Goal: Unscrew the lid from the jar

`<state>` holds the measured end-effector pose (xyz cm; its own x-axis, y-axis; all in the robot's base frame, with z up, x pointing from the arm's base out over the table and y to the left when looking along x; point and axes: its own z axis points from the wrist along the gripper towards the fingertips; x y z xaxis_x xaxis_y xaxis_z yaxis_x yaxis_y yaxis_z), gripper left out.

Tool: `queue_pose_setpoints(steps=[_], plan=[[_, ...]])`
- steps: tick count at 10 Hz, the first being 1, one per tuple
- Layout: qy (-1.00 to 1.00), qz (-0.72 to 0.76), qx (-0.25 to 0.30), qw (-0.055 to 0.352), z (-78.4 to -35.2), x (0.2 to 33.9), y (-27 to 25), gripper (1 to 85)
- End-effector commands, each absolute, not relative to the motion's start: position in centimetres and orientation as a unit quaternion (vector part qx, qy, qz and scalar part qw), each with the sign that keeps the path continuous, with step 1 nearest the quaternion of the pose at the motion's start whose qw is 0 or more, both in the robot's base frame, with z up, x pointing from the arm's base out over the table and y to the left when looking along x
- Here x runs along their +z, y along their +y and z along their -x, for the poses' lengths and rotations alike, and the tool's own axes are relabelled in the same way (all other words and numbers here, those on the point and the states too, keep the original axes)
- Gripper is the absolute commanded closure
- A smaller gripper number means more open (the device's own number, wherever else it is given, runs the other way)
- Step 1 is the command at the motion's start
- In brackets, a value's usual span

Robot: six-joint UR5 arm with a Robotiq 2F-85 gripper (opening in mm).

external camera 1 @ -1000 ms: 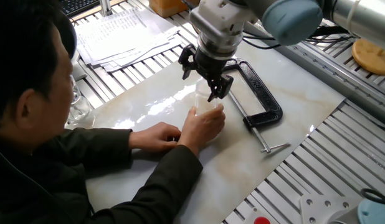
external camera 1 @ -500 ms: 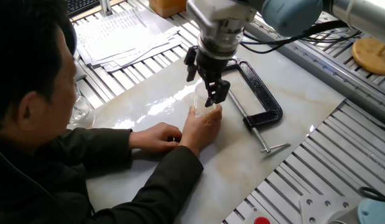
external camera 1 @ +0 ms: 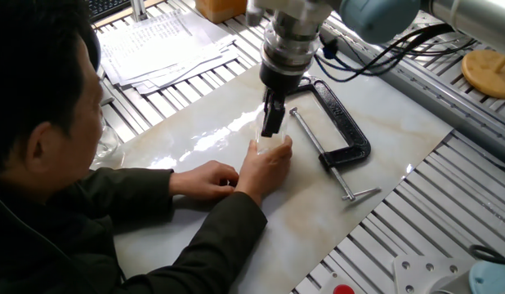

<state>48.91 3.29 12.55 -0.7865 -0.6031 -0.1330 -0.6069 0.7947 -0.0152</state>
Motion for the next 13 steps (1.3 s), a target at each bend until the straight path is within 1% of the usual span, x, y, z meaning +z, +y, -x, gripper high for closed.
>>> queue_pose_setpoints(steps=[1,2,3,4,6,8,10,13], plan=[[0.99,0.135,0.002,0.051,-49.1,12.3,1.9,5.0],[0.996,0.08,0.004,0.048,-49.3,12.1,2.0,5.3],[0.998,0.038,0.015,0.055,-49.8,12.1,2.6,7.0],[0.998,0.01,0.03,0.059,-50.0,12.1,3.4,10.0],[0.997,-0.013,0.042,0.061,-50.2,12.2,4.0,10.7],[0.997,-0.015,0.048,0.059,-50.2,12.2,4.4,11.3],[0.998,-0.004,0.039,0.056,-50.1,12.2,3.8,13.0],[0.998,0.044,0.031,0.035,-48.9,12.3,3.2,15.0]])
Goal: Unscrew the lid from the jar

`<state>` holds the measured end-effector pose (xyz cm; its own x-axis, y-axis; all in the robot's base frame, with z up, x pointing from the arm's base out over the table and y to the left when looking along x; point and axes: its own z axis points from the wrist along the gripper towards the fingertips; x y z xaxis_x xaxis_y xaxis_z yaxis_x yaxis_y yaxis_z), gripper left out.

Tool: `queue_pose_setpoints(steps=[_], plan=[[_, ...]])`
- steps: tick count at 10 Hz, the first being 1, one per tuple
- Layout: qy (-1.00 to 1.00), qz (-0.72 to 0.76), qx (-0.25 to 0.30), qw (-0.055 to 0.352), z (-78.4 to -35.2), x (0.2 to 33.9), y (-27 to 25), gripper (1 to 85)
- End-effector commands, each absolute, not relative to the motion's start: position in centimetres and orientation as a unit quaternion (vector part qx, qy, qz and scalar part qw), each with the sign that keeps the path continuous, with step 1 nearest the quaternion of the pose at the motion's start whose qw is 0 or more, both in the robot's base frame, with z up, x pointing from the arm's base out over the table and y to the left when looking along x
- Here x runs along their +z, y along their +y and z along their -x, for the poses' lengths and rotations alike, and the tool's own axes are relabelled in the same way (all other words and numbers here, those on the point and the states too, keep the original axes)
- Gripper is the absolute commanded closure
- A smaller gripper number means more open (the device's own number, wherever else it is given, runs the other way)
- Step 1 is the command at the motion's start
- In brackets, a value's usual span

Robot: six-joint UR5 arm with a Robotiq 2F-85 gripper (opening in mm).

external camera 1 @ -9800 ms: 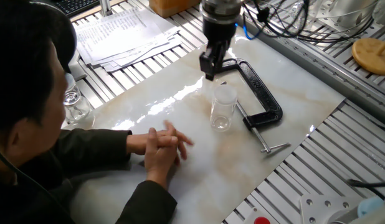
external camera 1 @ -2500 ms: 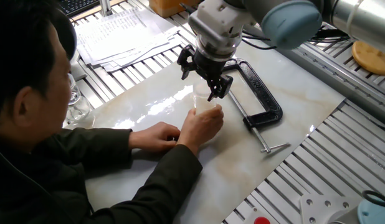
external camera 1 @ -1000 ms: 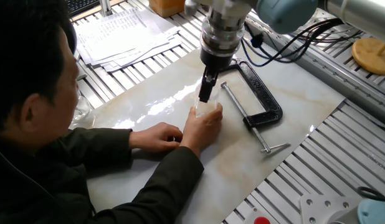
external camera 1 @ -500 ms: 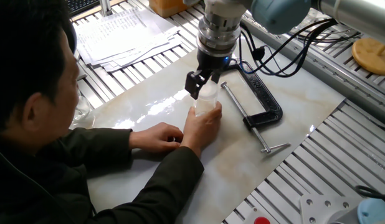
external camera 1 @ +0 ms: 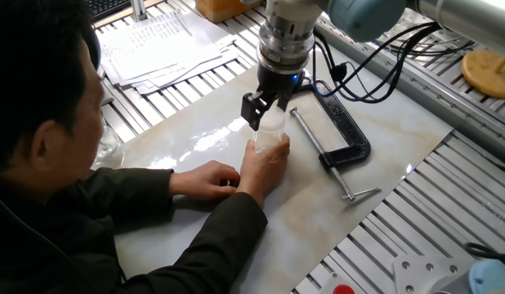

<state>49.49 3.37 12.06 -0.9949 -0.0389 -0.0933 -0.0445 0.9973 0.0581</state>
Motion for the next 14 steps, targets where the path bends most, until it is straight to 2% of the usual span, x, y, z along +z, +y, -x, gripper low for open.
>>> queue_pose_setpoints(steps=[1,14], plan=[[0.997,0.061,0.018,0.033,-48.87,12.23,2.56,15.3],[0.997,0.064,0.026,0.035,-49.69,12.32,3.43,20.0]])
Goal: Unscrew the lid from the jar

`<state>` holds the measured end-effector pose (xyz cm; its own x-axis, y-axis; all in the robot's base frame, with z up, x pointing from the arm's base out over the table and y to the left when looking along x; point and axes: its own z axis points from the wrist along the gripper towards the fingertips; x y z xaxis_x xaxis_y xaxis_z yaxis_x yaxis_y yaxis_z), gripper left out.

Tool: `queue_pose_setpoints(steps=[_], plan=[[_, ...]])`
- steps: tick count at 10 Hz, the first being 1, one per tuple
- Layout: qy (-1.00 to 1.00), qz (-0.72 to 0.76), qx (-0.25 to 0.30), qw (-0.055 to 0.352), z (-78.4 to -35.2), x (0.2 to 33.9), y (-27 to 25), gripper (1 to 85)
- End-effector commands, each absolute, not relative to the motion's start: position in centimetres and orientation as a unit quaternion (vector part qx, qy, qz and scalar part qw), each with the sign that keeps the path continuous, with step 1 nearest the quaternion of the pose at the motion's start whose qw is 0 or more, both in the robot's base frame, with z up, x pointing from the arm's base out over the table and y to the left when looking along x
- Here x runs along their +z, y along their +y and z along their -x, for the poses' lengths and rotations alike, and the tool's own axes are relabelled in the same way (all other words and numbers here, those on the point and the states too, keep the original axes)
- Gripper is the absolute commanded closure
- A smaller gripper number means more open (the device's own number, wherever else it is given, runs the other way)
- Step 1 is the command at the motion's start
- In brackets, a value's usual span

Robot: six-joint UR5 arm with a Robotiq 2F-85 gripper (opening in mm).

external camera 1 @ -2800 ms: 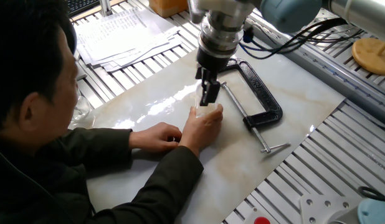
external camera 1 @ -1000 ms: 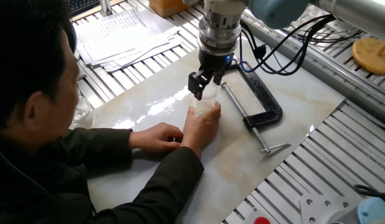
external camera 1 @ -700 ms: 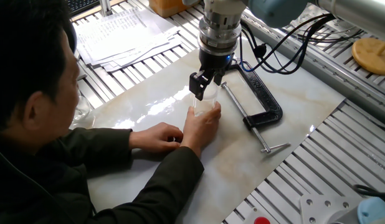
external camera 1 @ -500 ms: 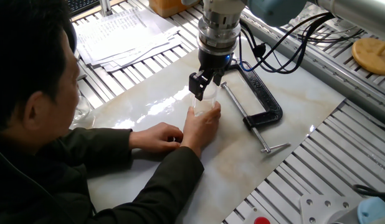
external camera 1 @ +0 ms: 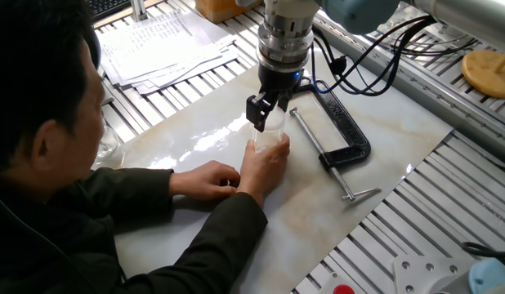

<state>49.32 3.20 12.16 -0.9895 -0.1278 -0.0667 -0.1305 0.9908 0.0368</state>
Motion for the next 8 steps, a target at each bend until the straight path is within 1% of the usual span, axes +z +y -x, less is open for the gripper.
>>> queue_pose_setpoints(steps=[1,2,3,4,5,6,7,8], plan=[[0.997,0.063,0.025,0.035,-49.7,12.31,3.38,21.7],[0.997,0.057,0.025,0.035,-49.72,12.31,3.36,29.0],[0.998,0.047,0.023,0.032,-49.61,12.39,3.32,42.7],[0.998,0.045,0.02,0.029,-49.45,12.42,3.2,53.3],[0.998,0.046,0.019,0.028,-49.41,12.42,3.18,61.7],[0.998,0.049,0.017,0.025,-49.3,12.31,3.09,78.3],[0.998,0.059,0.016,0.025,-49.34,12.23,3.04,83.3],[0.997,0.071,0.017,0.025,-49.33,12.23,3.12,84.7]])
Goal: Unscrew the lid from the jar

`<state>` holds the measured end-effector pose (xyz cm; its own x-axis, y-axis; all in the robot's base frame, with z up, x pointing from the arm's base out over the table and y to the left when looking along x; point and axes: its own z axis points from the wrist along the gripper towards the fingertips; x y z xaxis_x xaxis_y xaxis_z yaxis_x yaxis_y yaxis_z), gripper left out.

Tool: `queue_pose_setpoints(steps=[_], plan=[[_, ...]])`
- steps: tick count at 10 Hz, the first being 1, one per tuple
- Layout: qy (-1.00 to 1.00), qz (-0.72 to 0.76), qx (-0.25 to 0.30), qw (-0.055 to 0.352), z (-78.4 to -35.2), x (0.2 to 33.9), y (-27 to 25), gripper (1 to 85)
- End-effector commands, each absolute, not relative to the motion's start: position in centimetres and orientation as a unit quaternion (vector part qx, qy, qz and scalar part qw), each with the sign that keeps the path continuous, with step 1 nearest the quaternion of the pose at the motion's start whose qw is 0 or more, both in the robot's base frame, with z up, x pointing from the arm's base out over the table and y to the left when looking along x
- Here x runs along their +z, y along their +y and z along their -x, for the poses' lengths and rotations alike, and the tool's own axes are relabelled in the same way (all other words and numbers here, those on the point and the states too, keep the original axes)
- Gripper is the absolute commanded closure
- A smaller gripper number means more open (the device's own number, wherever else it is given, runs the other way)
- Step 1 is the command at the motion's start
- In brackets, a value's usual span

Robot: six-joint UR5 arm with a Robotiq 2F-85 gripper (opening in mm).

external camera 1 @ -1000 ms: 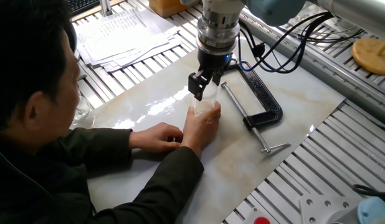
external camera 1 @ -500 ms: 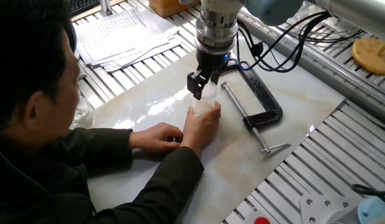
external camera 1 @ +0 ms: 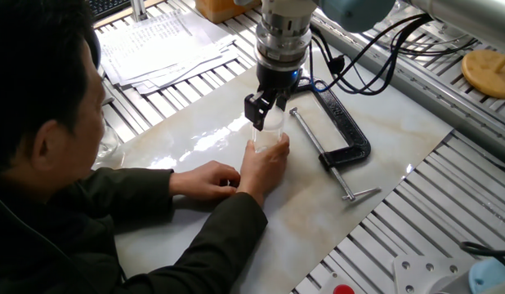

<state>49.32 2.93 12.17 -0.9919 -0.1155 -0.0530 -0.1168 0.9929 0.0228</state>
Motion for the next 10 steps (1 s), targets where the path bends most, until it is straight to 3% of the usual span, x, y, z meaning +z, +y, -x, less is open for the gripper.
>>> queue_pose_setpoints(steps=[1,10], plan=[[0.996,0.086,0.017,0.029,-49.5,12.27,3.16,84.7],[0.958,0.283,-0.016,0.047,-49.85,12.33,2.62,84.7]])
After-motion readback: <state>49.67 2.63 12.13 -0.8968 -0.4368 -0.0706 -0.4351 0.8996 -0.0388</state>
